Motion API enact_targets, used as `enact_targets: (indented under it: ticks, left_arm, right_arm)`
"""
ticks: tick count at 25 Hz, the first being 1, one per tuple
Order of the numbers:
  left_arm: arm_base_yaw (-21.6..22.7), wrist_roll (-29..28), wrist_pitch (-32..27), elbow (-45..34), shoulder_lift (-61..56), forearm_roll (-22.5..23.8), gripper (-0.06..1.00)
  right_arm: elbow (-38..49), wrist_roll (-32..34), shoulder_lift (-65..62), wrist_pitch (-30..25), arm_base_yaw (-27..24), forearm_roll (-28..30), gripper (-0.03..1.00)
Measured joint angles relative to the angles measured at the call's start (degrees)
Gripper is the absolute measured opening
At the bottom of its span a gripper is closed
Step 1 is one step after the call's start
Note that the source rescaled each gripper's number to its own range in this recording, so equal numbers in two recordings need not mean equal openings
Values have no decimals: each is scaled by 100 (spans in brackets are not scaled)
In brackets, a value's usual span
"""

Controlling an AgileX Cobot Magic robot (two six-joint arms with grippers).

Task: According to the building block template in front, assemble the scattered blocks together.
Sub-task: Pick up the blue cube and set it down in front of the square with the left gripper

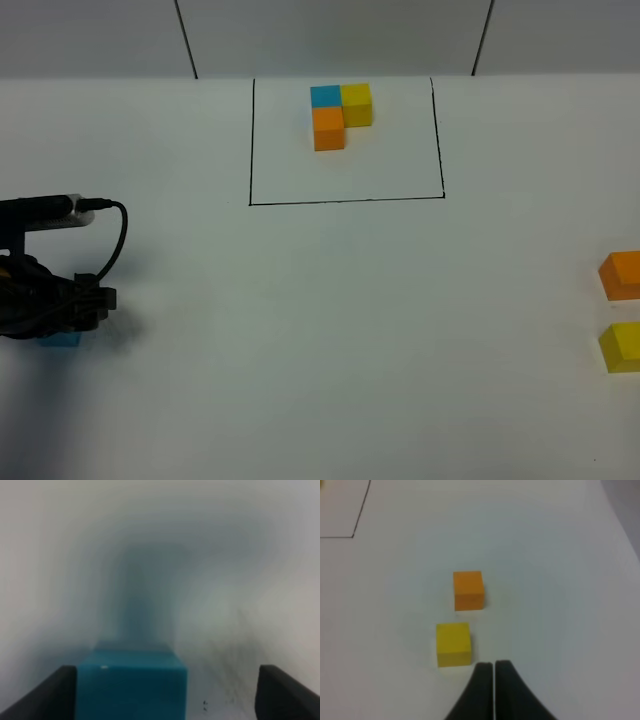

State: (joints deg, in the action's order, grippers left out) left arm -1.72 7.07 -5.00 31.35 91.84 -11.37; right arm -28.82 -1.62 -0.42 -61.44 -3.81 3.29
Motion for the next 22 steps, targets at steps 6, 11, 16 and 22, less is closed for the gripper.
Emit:
enact_targets:
  ticks: [6,11,16,22]
  left_arm:
    - [-11,0,-162,0,72,0,86]
    - [-11,0,-227,0,170,0,86]
    - [-11,0,-148,0,278,0,85]
    - [-11,0,-25,0,288,5,70]
  right_arm:
    - [0,0,0,0,0,0,1]
    - [0,0,0,0,0,0,1]
    - [0,0,0,0,0,0,1]
    - [0,0,0,0,0,0,1]
